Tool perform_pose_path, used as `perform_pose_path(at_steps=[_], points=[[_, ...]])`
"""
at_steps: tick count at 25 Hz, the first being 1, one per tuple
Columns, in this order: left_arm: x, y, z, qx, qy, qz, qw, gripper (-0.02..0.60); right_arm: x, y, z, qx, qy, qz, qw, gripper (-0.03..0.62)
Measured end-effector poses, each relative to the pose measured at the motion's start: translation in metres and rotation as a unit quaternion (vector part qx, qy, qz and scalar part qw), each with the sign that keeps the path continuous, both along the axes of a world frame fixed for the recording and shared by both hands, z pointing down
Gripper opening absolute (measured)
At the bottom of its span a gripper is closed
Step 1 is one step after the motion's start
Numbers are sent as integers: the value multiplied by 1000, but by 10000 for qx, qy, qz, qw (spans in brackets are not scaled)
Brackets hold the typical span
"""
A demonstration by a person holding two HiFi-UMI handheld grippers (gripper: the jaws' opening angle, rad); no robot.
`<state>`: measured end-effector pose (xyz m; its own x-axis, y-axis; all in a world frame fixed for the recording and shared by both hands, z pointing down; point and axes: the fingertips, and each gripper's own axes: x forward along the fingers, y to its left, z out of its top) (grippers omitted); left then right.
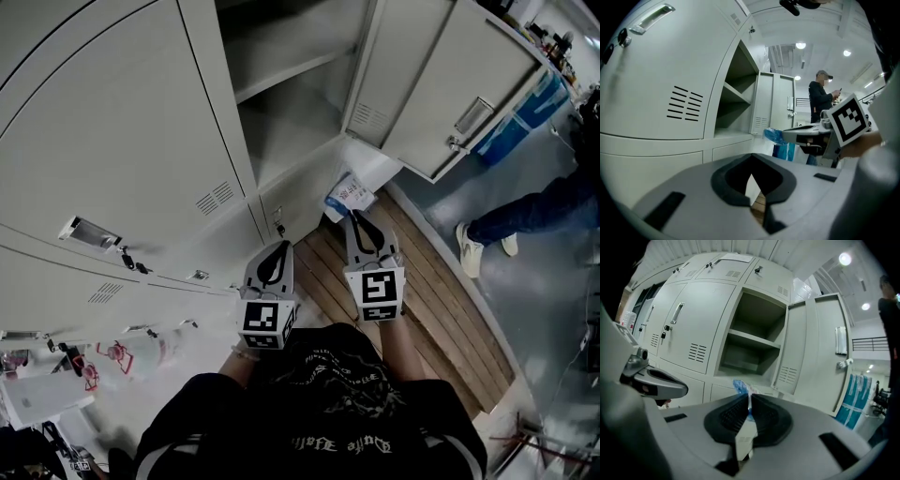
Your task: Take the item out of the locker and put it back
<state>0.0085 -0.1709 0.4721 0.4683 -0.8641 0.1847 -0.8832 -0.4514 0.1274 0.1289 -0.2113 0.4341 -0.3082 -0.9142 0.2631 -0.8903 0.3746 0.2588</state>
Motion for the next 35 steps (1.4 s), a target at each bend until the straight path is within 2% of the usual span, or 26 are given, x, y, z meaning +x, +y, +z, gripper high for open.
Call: perform_pose_path(at_steps=[14,23,27,35], points=[[-6,15,0,26,-47,-88,9999,6,-4,39,30,-314,-199,125,9992,18],[-7,14,-6,32,-37,-70,10000,6,-2,36,20,-274,-299,170,9990,18],[-9,9,-10,53,-21,-92,9999,6,-5,31,-12,72,-320,45,9995,18],[-8,3,-11,-26,-65,-63,10000,6,-16,10,-88,884,-41,-419,9952,18]])
